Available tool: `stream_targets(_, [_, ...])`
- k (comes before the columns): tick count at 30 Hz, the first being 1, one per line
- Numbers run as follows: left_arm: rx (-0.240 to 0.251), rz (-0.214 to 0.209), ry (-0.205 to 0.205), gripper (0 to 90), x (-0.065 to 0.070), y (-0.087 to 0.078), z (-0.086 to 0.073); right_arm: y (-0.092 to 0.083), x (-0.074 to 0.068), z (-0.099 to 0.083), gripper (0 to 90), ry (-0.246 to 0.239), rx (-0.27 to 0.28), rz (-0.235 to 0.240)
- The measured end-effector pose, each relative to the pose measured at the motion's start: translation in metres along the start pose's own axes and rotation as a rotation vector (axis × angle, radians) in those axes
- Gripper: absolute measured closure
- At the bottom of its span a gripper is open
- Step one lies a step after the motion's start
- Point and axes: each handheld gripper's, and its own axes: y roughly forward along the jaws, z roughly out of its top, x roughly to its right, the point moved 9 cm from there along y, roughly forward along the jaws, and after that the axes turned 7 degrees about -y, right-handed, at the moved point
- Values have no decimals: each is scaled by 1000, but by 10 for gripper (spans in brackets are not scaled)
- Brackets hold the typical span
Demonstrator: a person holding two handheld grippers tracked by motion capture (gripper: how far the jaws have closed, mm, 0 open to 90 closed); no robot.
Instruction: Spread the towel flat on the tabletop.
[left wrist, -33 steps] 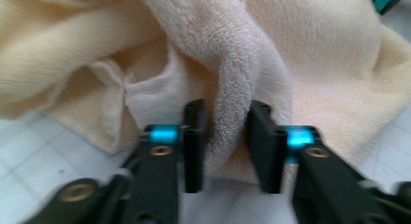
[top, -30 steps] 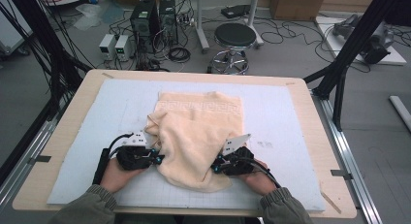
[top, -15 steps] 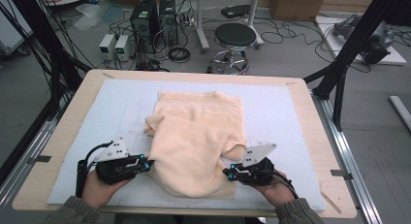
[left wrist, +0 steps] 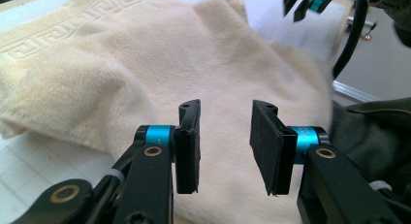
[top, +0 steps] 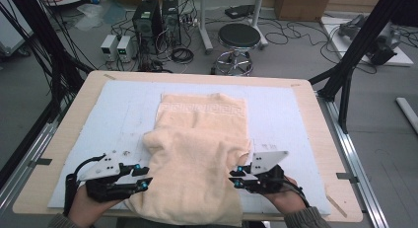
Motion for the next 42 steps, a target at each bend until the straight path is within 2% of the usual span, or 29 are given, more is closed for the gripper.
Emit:
stream_targets(1, [0,0,0,639,0,0,0,0,0,0,748,0,0,0])
stream_targets(2, [-13,0,-1,639,-8,13,-3,16,11,-8,713,-3,-37,-18])
stream_targets(3, [-24,0,-2,639,-12,20,-6,24,16,-12,697,5,-63,-24])
stream_targets(4, [-24,0,-2,638,-12,20,-6,31,21,-17,675,4,-89,-31])
stream_targets(5, [-53,1,-5,638,-20,33,-10,37,25,-20,670,13,-105,-30])
stream_targets(7, [-67,0,-4,637,-23,39,-11,46,32,-24,660,3,-137,-40])
stream_targets(9, [-124,4,4,637,-33,56,-18,53,36,-27,663,14,-153,-45])
stream_targets(10, [-124,4,4,639,-33,56,-18,53,36,-27,663,14,-153,-45])
stream_targets(11, [-143,1,3,639,-34,60,-21,56,38,-28,672,9,-155,-44])
stream_targets(12, [-196,4,6,647,-40,70,-31,58,41,-28,693,27,-145,-35])
stream_targets(14, [-213,1,3,653,-40,73,-36,57,43,-29,701,32,-141,-36])
stream_targets(15, [-227,5,7,656,-41,75,-40,50,46,-27,714,39,-115,-46])
stream_targets(16, [-209,6,9,664,-41,75,-40,46,48,-27,714,41,-107,-61])
stream_targets(20, [-210,2,12,668,-42,74,-40,38,55,-30,723,55,-102,-92])
stream_targets(22, [-206,9,8,681,-43,75,-40,37,58,-35,722,56,-127,-117])
stream_targets(24, [-208,10,3,700,-43,75,-40,39,58,-37,715,48,-140,-109])
stream_targets(25, [-205,24,4,715,-43,75,-40,46,56,-39,728,13,-174,-120])
stream_targets(26, [-205,29,6,728,-43,75,-40,47,57,-38,764,0,-175,-127])
stream_targets(27, [-206,30,5,743,-43,75,-40,47,57,-39,823,9,-179,-134])
stream_targets(29, [-208,22,5,824,-42,75,-40,45,58,-39,870,31,-170,-107])
stream_targets(31, [-215,27,10,850,-39,74,-40,42,55,-40,877,20,-172,-90])
stream_targets(33, [-212,23,13,857,-38,73,-39,35,53,-40,877,23,-161,-84])
stream_targets(36, [-190,4,9,861,-31,71,-34,17,52,-47,877,39,-163,-103])
stream_targets(37, [-190,4,9,861,-31,71,-34,17,52,-47,877,39,-163,-103])
stream_targets(38, [-179,-6,5,861,-28,71,-32,5,50,-53,877,55,-161,-107])
stream_targets(39, [-168,-18,0,861,-25,70,-30,5,50,-53,877,55,-161,-107])
stream_targets(42, [-135,-48,3,860,-14,68,-21,-14,46,-60,877,71,-151,-117])
